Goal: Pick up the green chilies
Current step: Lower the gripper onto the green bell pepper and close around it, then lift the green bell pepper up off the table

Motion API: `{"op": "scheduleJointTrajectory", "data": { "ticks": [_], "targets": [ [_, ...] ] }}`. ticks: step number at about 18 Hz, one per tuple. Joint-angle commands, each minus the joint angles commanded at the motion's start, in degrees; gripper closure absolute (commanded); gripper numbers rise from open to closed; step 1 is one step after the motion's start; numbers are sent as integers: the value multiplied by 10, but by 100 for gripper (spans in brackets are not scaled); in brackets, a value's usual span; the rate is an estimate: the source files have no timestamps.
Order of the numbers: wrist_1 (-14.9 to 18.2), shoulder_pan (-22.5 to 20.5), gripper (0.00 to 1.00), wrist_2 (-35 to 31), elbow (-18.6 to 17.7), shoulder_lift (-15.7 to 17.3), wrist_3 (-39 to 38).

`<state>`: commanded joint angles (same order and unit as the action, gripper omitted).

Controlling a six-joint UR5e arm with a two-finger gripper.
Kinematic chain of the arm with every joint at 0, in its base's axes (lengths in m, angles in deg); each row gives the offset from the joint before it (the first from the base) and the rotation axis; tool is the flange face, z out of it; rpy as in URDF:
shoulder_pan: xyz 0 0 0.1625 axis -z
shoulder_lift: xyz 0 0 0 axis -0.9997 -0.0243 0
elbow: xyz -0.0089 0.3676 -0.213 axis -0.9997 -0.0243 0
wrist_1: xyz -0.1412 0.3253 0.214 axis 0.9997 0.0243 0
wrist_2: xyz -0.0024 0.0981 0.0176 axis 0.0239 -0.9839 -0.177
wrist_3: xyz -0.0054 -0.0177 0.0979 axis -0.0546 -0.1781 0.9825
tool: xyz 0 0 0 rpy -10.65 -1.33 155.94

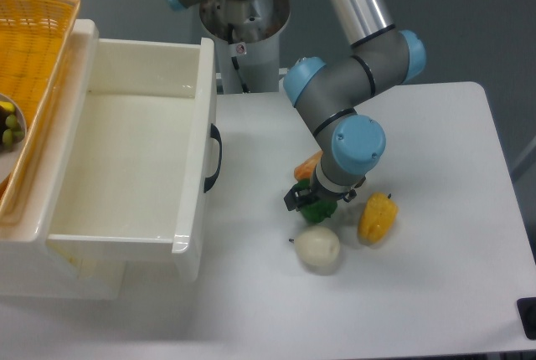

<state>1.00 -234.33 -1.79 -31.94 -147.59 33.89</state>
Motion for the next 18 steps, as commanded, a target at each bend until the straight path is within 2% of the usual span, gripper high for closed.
{"op": "scheduleJointTrajectory", "data": {
  "ticks": [2, 7, 11, 13, 16, 18],
  "targets": [
    [-1, 1, 0, -3, 0, -3, -11],
    [2, 1, 28, -4, 4, -2, -12],
    [2, 1, 42, -4, 10, 0, -12],
    [3, 2, 57, -5, 15, 1, -13],
    [3, 1, 58, -7, 16, 7, -11],
    [4, 3, 58, -20, 19, 27, -4]
  ]
}}
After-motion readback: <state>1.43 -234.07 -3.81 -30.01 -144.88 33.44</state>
